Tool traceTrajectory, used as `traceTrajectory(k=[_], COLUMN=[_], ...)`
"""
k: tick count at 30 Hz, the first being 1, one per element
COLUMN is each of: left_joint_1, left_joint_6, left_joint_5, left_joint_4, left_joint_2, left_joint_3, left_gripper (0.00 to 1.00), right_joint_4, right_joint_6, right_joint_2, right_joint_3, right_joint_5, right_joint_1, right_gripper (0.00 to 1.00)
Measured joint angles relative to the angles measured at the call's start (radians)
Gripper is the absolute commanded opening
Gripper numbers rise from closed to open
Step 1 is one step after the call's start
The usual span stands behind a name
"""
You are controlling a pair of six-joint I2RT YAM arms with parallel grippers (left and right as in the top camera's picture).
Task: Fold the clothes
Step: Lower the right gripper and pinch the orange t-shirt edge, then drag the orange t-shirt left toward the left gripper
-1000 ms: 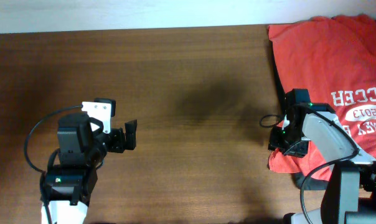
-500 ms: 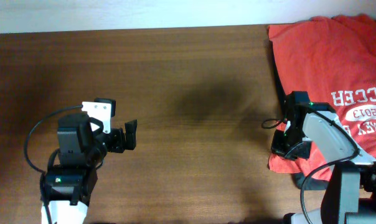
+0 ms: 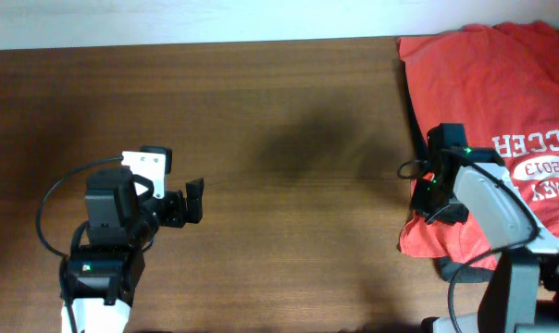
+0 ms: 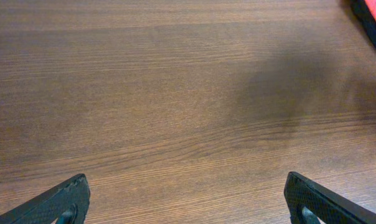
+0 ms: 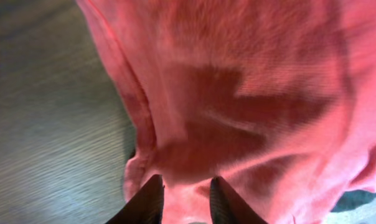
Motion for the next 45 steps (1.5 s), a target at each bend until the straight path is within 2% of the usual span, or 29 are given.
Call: traceTrajectory(k=[8, 9, 10, 11, 15, 18, 22, 26, 32, 37, 39, 45], left_joint_1=[0.0, 0.0, 0.0, 0.0, 0.0, 0.0, 0.0, 0.0, 0.0, 0.0, 0.0, 0.0], left_joint_6=[0.0, 0.0, 0.0, 0.0, 0.0, 0.0, 0.0, 0.0, 0.0, 0.0, 0.0, 0.0], left_joint_5=[0.002, 0.002, 0.002, 0.002, 0.002, 0.002, 0.002, 0.002, 0.002, 0.002, 0.002, 0.002], left_joint_4=[0.0, 0.0, 0.0, 0.0, 0.0, 0.0, 0.001, 0.0, -0.001, -0.001, 0.0, 0.0], left_joint_2=[0.0, 0.0, 0.0, 0.0, 0.0, 0.0, 0.0, 0.0, 0.0, 0.0, 0.0, 0.0], left_joint_3=[0.0, 0.0, 0.0, 0.0, 0.0, 0.0, 0.0, 0.0, 0.0, 0.0, 0.0, 0.0], left_gripper=[0.99, 0.99, 0.99, 0.99, 0.99, 0.99, 0.99, 0.99, 0.99, 0.99, 0.99, 0.99], right_joint_4=[0.031, 0.039, 0.048, 0.055, 0.047, -0.053, -0.288, -0.412, -0.453, -0.359, -0.214, 0.079], right_joint_6=[0.001, 0.001, 0.001, 0.002, 0.006, 0.005, -0.013, -0.109, -0.255, -0.382, -0.396, -0.32], right_joint_2=[0.009, 0.009, 0.009, 0.009, 0.009, 0.008, 0.002, -0.027, -0.052, -0.051, -0.05, 0.011], right_joint_3=[-0.008, -0.014, -0.024, -0.034, -0.058, -0.032, 0.172, 0.454, 0.516, 0.516, 0.512, 0.514], right_joint_5=[0.028, 0.031, 0.033, 0.033, 0.037, 0.037, 0.031, -0.051, -0.303, -0.614, -0.713, -0.683], right_joint_1=[0.0, 0.0, 0.0, 0.0, -0.001, -0.002, -0.002, -0.002, 0.021, 0.169, 0.328, 0.607], right_gripper=[0.28, 0.23, 0.08, 0.04, 0.04, 0.04, 0.04, 0.04, 0.04, 0.04, 0.04, 0.04])
